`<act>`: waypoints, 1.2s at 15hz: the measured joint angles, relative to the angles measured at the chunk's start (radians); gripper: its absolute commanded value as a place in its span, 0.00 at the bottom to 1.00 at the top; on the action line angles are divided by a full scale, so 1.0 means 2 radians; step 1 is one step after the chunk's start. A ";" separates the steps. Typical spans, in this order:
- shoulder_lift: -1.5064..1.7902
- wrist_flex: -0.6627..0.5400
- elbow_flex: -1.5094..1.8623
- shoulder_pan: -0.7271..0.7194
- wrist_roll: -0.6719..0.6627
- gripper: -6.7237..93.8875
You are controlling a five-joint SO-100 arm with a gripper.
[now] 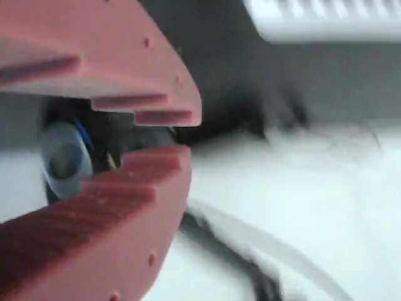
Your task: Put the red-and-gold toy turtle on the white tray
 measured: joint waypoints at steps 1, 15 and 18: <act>0.044 0.014 0.065 0.004 -0.013 0.07; 0.183 0.199 0.212 0.042 -0.004 0.07; 0.183 0.199 0.212 0.044 -0.004 0.07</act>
